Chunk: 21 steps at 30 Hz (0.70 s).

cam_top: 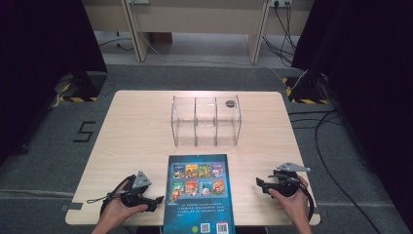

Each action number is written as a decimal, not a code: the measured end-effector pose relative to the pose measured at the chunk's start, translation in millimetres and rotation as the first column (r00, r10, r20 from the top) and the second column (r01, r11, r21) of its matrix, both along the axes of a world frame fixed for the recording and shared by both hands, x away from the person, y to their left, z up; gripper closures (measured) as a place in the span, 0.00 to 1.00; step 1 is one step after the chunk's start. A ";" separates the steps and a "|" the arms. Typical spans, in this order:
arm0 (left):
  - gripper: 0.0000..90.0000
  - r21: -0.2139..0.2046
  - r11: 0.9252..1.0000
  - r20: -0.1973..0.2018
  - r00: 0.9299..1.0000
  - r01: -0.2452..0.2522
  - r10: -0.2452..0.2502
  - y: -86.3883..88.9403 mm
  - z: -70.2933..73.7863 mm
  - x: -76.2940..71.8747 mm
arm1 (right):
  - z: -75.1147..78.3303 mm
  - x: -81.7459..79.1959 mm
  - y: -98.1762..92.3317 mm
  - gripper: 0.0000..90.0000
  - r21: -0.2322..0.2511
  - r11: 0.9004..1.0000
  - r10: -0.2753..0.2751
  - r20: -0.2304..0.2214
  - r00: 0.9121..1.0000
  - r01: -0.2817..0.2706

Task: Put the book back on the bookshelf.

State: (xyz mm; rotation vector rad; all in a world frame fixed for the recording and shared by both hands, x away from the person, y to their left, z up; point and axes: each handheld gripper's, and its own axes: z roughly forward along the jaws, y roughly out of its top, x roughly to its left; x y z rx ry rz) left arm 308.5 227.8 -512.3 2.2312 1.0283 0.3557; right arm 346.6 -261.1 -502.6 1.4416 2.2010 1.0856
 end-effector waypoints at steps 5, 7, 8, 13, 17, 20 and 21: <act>0.16 0.000 1.000 0.000 1.000 -0.001 0.001 -0.1 0.0 -0.1 | 1.0 -0.8 -2.8 0.22 -0.007 1.000 -0.006 -0.001 1.000 0.006; 0.16 0.000 1.000 0.000 1.000 -0.001 0.001 -0.1 0.0 -0.1 | 1.3 -0.8 -3.0 0.22 -0.014 1.000 -0.006 0.002 1.000 0.006; 0.16 0.000 1.000 0.000 1.000 -0.001 0.001 -0.1 0.0 -0.1 | 1.5 -0.8 -3.2 0.22 -0.016 1.000 -0.006 0.004 1.000 0.006; 0.16 0.004 1.000 -0.005 1.000 0.006 -0.006 0.0 0.6 -0.3 | 3.0 -1.5 -4.6 0.22 -0.014 1.000 -0.011 0.014 1.000 0.012; 0.17 0.013 1.000 -0.028 1.000 0.012 -0.011 0.5 2.8 -2.1 | 4.4 -3.8 -4.7 0.23 -0.009 1.000 -0.008 0.012 1.000 0.008; 0.20 -0.006 1.000 -0.055 0.998 0.015 -0.016 -0.7 5.2 -4.5 | 5.3 -5.7 -3.3 0.23 -0.006 1.000 -0.004 0.000 1.000 0.004; 0.20 -0.006 1.000 -0.055 0.998 0.015 -0.016 -0.7 5.2 -4.5 | 5.3 -5.7 -3.3 0.23 -0.006 1.000 -0.004 0.000 1.000 0.004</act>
